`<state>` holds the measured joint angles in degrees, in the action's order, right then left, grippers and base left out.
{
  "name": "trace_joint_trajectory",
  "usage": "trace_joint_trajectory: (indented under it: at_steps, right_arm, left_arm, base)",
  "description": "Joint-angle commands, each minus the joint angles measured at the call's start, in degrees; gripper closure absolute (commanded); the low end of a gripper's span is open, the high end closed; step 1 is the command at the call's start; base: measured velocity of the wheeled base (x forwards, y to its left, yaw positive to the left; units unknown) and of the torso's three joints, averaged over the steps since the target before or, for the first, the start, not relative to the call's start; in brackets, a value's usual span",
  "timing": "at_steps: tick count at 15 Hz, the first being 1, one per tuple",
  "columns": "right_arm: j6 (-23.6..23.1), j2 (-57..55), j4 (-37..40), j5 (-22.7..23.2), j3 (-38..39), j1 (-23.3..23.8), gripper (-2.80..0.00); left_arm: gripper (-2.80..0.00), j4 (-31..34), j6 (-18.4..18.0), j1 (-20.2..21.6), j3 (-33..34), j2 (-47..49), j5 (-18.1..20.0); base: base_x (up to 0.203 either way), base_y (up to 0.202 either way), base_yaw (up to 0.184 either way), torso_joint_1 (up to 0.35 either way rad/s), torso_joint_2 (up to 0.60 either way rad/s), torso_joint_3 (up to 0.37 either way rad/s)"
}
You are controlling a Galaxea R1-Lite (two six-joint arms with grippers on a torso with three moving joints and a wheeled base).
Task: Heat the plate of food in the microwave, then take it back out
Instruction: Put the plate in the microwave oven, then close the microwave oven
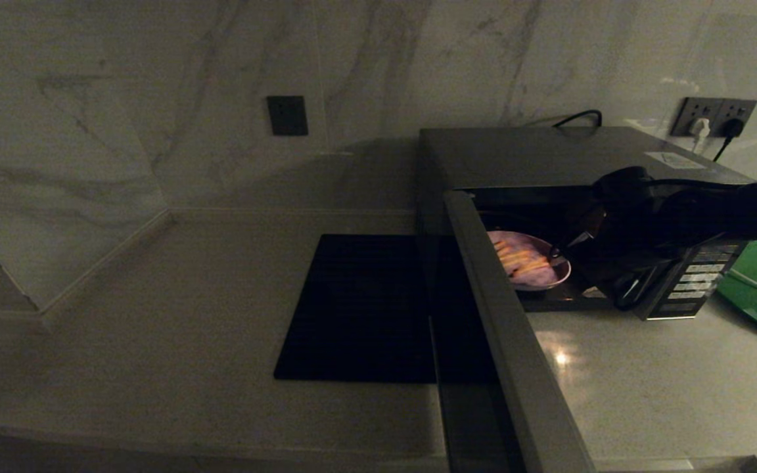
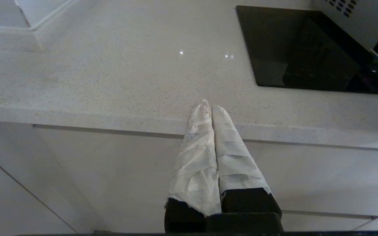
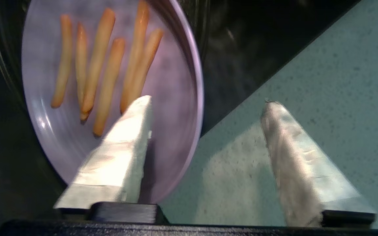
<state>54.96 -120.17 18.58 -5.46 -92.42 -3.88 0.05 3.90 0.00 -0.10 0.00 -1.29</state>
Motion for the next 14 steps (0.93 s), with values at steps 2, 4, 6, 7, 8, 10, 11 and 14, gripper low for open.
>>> trace_joint_trajectory:
  at_steps: [2,4,6,7,8,10,11,14]
  right_arm:
    - [0.2,5.1,-0.1,-1.2,0.9,0.9,-2.80]
    - [0.0,7.7,0.1,-1.8,2.5,1.6,-2.80]
    - [-0.2,9.2,0.1,-1.9,4.4,2.1,-2.80]
    - [-0.5,9.7,0.1,-1.9,5.8,2.1,-2.80]
    - [-0.7,10.1,0.1,-2.2,7.4,2.1,-2.80]
    - [-0.8,11.4,-0.3,-3.6,11.7,2.1,-2.80]
    - [-0.8,12.3,-0.4,-4.1,13.3,2.1,-2.80]
    - [-1.1,13.0,-0.5,-4.2,17.0,2.1,-2.80]
  left_arm:
    - [0.00,0.0,0.1,0.0,0.0,0.0,0.0]
    - [0.00,0.0,0.1,0.0,0.0,0.0,0.0]
    - [0.00,0.0,0.1,0.0,0.0,0.0,0.0]
    - [0.00,0.0,0.1,0.0,0.0,0.0,0.0]
    - [0.00,0.0,0.1,0.0,0.0,0.0,0.0]
    - [0.00,0.0,0.1,0.0,0.0,0.0,0.0]
    - [0.00,0.0,0.1,0.0,0.0,0.0,0.0]
    - [0.00,0.0,0.1,0.0,0.0,0.0,0.0]
  base:
    - [0.000,0.000,0.000,0.000,0.00,0.000]
    - [0.000,0.000,0.000,0.000,0.00,0.000]
    - [0.000,0.000,0.000,0.000,0.00,0.000]
    - [0.000,0.000,0.000,0.000,0.00,0.000]
    - [0.000,0.000,0.000,0.000,0.00,0.000]
    - [0.000,0.000,0.000,0.000,0.00,0.000]
    - [0.000,0.000,0.000,0.000,0.00,0.000]
    - [0.000,0.000,0.000,0.000,0.00,0.000]
